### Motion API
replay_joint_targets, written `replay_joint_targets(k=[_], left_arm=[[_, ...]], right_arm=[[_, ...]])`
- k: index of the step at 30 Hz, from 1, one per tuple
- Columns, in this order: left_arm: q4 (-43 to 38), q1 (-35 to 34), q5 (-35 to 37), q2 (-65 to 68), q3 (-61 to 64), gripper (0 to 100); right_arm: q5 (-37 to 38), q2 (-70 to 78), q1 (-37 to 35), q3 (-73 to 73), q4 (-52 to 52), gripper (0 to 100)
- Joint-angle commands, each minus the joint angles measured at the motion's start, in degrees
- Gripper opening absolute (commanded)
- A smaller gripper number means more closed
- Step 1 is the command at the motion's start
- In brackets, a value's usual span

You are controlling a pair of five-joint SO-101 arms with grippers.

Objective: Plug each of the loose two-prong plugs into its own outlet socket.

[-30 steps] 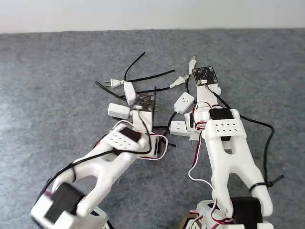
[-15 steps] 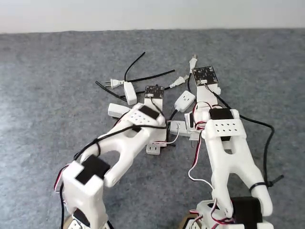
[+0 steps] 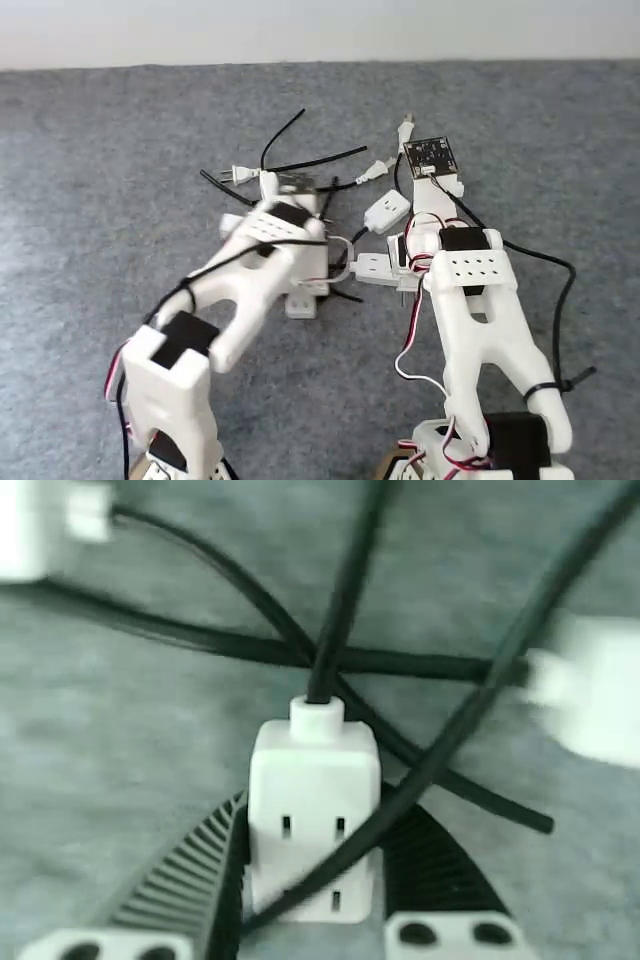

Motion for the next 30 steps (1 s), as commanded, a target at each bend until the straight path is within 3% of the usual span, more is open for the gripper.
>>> replay_joint_targets(k=[1,9,17,23,30], left_arm=[[0.88,-9.23,-1.41,-2.46,2.15,1],[1.05,-23.03,-1.67,-11.25,2.42,1],[1.05,-25.05,-10.46,-24.26,2.33,1],[0.35,-22.24,-9.93,-33.76,2.15,1],[1.14,-6.07,-9.58,-38.07,6.81,1]], right_arm=[[0.44,-2.42,0.48,0.00,-1.27,0.9],[0.44,-2.42,0.48,0.00,-1.27,0.9],[0.44,-2.42,0.48,0.00,-1.27,0.9],[0.44,-2.33,0.48,0.09,-2.33,0.9],[0.53,-2.33,1.01,0.09,-2.33,0.9]])
